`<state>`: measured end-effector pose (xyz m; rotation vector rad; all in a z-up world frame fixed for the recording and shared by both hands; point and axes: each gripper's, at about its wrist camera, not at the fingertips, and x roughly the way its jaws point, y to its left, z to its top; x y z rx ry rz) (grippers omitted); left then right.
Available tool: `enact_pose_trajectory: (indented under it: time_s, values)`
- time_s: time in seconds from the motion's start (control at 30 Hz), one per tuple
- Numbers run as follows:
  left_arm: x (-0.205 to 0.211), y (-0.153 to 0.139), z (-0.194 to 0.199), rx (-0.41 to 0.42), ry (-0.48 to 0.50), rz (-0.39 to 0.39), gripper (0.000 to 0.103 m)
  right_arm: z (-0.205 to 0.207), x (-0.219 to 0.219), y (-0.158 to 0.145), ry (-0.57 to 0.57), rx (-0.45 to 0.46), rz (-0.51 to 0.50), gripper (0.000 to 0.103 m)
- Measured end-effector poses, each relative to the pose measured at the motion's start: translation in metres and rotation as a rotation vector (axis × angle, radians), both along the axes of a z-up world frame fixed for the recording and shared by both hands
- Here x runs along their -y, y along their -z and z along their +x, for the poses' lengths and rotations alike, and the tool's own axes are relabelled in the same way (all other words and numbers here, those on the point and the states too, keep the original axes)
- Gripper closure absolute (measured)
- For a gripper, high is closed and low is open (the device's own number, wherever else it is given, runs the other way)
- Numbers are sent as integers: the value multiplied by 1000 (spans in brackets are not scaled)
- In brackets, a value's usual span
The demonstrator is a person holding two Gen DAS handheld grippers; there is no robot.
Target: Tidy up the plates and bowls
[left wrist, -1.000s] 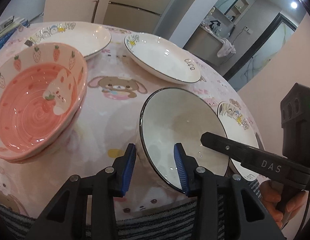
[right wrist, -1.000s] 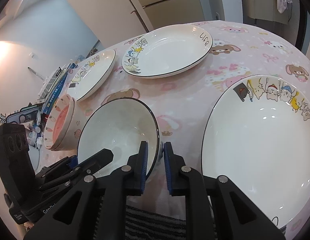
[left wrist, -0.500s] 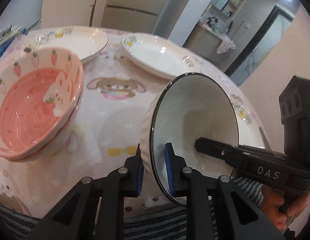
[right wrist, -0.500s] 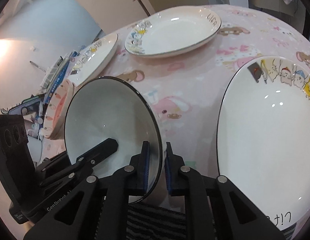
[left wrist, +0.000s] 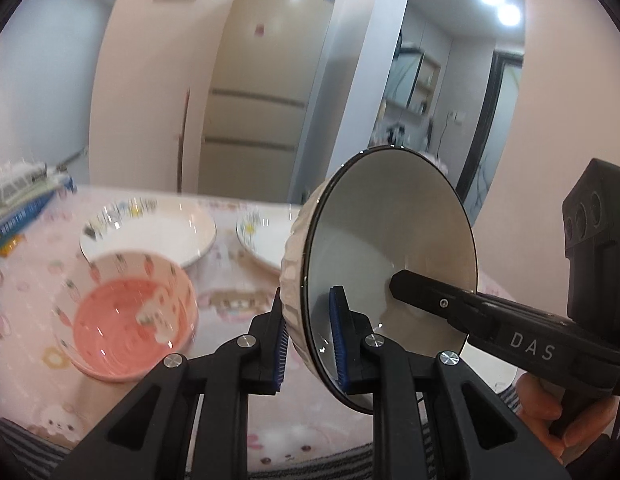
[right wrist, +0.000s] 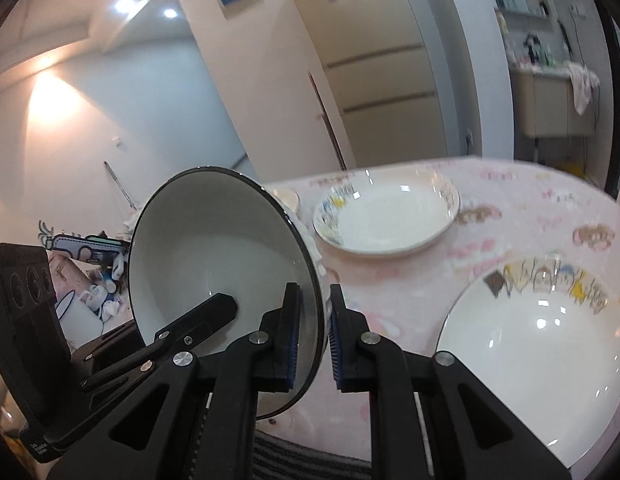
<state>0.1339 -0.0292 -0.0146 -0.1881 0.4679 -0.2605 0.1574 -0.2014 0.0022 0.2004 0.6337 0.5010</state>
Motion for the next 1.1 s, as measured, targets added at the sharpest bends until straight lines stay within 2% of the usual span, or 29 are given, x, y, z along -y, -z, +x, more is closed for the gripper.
enact_pose_trajectory:
  time_s: [0.1,0.27,0.43,0.6,0.77,0.93,1.1]
  values:
    - [-1,-8,-11,54,-16,6,83,-5,-1,-8,-17,57,10,90]
    - [5,-29,-25,123,-33,67,83,-15,2,-21,-46,98,43,90]
    - [-1,-61,-47,168,-47,67,83,-34,-1,-43,-90,192,70,90]
    - [-8,-78,-58,160,-84,97,83,-36,-14,-59,-131,185,59,90]
    - [-26,-89,-61,161,-127,78,83,-29,-32,-72,-157,173,62,90]
    - [-59,-94,-55,143,-157,21,83,-22,-59,-85,-179,190,51,90]
    - [-94,-84,-35,57,-179,-40,82,-9,-93,-84,-173,158,25,90]
